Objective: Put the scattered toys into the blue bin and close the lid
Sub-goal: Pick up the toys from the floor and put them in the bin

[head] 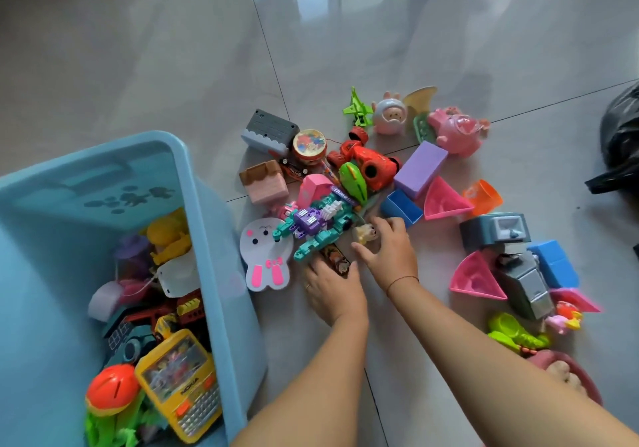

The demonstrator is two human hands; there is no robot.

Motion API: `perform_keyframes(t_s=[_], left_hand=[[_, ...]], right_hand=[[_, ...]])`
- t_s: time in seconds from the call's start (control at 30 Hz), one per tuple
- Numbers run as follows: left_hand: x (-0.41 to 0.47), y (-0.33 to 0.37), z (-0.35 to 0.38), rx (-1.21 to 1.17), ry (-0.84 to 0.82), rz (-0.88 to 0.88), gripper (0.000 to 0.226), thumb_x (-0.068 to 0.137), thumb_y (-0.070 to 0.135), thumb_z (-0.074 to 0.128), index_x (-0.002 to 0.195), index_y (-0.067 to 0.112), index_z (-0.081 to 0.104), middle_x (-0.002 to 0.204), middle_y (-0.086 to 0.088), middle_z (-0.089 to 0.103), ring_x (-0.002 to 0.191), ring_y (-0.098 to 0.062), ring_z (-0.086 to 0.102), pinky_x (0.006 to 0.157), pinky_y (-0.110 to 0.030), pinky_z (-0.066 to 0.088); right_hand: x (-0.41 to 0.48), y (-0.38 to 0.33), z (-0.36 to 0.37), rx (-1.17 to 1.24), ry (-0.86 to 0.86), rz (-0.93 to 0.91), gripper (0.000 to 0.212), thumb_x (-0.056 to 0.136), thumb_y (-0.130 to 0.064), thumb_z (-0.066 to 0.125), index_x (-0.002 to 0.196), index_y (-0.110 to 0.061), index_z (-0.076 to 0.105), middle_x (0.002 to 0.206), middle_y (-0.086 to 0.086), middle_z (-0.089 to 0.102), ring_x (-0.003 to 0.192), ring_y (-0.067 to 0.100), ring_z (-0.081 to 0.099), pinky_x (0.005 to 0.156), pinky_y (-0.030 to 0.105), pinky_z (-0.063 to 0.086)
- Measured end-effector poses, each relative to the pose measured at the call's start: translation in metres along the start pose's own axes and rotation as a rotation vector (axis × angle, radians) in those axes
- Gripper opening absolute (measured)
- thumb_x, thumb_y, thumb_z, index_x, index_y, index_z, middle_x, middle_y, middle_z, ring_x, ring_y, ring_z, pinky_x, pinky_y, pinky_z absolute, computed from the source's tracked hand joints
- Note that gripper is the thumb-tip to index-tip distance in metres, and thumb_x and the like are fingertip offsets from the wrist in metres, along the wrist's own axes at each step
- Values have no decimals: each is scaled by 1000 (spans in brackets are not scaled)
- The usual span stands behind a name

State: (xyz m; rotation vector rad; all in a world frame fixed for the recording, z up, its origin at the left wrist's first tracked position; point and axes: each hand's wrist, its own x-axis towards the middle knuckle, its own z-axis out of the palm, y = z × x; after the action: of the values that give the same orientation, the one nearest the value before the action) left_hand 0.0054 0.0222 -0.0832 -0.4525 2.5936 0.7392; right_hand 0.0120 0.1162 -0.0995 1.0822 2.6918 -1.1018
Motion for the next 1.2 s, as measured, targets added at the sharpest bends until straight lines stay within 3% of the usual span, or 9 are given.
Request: perform_keyframes(t_s=[0.17, 0.27, 0.4, 0.5, 0.63, 0.77, 0.87, 1.07, 1.2], left_hand=[[19, 6, 0, 154, -114, 66, 59, 82, 42, 66, 129, 18, 42, 131, -12, 48, 116, -32, 51, 93, -40, 44], [19, 2, -4, 144, -161, 115, 54, 83, 28, 66, 131, 20, 42, 131, -12, 47, 116, -31, 51, 93, -41, 46], [-14, -6, -22, -6, -188, 105, 61, 81, 18, 66, 136, 24, 38, 128, -7, 43, 115, -29, 51, 91, -40, 48], [-53, -4, -51, -167, -165, 200, 66, 82, 19, 67, 139, 29, 35, 125, 2, 41, 109, -17, 53, 87, -27, 48], [-97, -1, -112, -404, -50, 317, 68, 80, 20, 71, 138, 32, 37, 118, 12, 41, 100, -1, 53, 73, 2, 39], [-112, -14, -184, -534, 208, 360, 68, 78, 18, 74, 137, 24, 42, 123, 5, 43, 105, -6, 49, 71, 5, 39], [-103, -38, -232, -570, 438, 373, 69, 75, 13, 77, 136, 12, 44, 125, -7, 49, 110, -10, 46, 84, 5, 31], [-81, -91, -288, -478, 545, 152, 83, 73, 20, 79, 142, 9, 33, 133, -24, 44, 122, -39, 45, 99, -43, 38], [-85, -93, -284, -351, 478, 185, 103, 67, 29, 83, 146, 4, 22, 145, -24, 35, 135, -39, 29, 106, -50, 28]], right_hand=[[-20, 8, 2, 152, 65, 94, 46, 70, -26, 78, 107, -14, 55, 106, 4, 48, 85, 13, 50, 76, 29, 46], [-40, 15, -3, 168, 75, 167, 43, 70, -27, 78, 104, -16, 53, 103, -2, 47, 85, 17, 54, 75, 30, 47], [-71, 16, -17, 240, 115, 239, 41, 70, -27, 79, 100, -21, 51, 103, -2, 46, 82, 16, 56, 76, 32, 50], [-90, 0, -39, 346, 191, 234, 40, 71, -24, 79, 99, -21, 51, 104, 1, 48, 81, 15, 56, 69, 22, 46], [-110, -42, -72, 500, 277, 156, 38, 73, -24, 77, 102, -22, 52, 105, 3, 51, 86, 17, 58, 72, 21, 48], [-140, -107, -91, 568, 265, -10, 40, 72, -26, 78, 103, -24, 53, 103, -3, 49, 83, 10, 58, 67, 6, 45], [-174, -158, -85, 592, 175, -204, 43, 70, -26, 80, 103, -23, 53, 102, -3, 49, 80, 8, 58, 70, 7, 45], [-214, -218, -54, 504, -39, -437, 53, 70, -35, 77, 113, -22, 49, 107, -7, 43, 93, 11, 53, 83, 25, 49], [-216, -199, -55, 439, -33, -390, 62, 72, -40, 75, 124, -23, 46, 113, -9, 38, 97, 10, 50, 88, 22, 47]])
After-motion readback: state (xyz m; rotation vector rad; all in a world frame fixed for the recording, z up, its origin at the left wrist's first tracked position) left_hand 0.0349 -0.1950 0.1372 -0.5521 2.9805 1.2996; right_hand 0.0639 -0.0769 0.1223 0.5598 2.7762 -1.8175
